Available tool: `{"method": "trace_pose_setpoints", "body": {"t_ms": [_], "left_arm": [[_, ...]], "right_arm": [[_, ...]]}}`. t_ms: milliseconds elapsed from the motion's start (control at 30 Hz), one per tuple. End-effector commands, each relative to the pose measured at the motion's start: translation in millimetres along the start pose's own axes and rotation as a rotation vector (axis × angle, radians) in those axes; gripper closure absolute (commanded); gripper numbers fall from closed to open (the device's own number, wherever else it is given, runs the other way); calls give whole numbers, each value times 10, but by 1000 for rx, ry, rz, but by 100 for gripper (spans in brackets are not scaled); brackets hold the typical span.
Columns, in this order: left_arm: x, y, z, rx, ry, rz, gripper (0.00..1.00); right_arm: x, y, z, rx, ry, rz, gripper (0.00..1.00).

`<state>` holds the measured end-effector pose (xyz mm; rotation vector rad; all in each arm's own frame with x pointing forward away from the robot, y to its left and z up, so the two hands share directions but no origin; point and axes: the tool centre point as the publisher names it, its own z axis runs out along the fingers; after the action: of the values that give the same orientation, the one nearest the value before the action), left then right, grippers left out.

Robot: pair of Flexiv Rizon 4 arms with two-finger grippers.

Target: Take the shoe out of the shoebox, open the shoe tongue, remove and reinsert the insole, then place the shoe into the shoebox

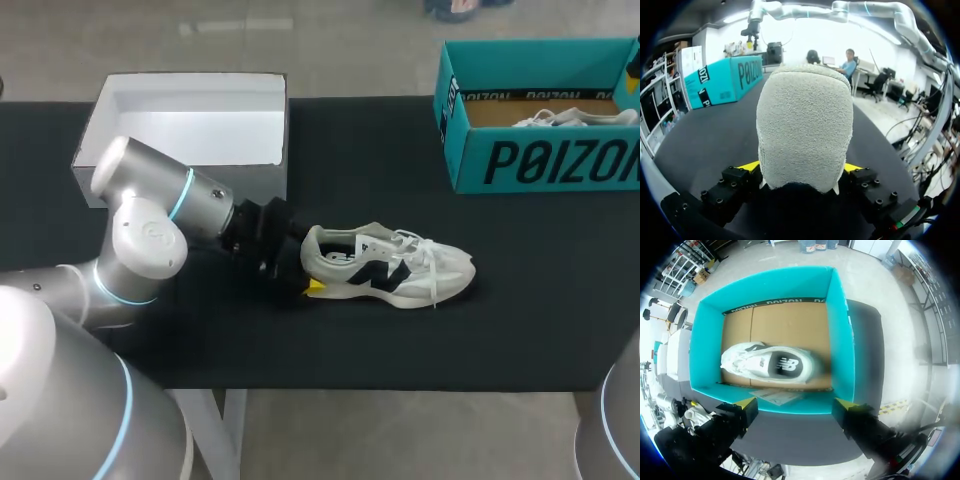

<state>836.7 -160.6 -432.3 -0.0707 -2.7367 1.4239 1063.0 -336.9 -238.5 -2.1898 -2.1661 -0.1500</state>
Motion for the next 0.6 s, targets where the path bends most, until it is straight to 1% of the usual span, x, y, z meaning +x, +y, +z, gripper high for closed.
{"method": "trace_pose_setpoints", "body": {"t_ms": [33,100,167,200,433,533,600], "left_arm": [[-24,25,48,7,3,-1,62],[-24,26,50,10,5,-2,85],[-24,26,51,13,6,-3,99],[-23,25,52,14,6,-3,100],[-23,16,37,11,14,0,100],[-23,16,37,11,14,0,100],[-23,16,37,11,14,0,100]], "right_arm": [[-1,6,2,0,0,0,0],[-1,6,2,0,0,0,0],[-1,6,2,0,0,0,0],[-1,6,2,0,0,0,0],[-1,6,2,0,0,0,0],[222,-78,-57,-10,-32,-47,0],[400,-174,-72,-10,-12,-76,0]]}}
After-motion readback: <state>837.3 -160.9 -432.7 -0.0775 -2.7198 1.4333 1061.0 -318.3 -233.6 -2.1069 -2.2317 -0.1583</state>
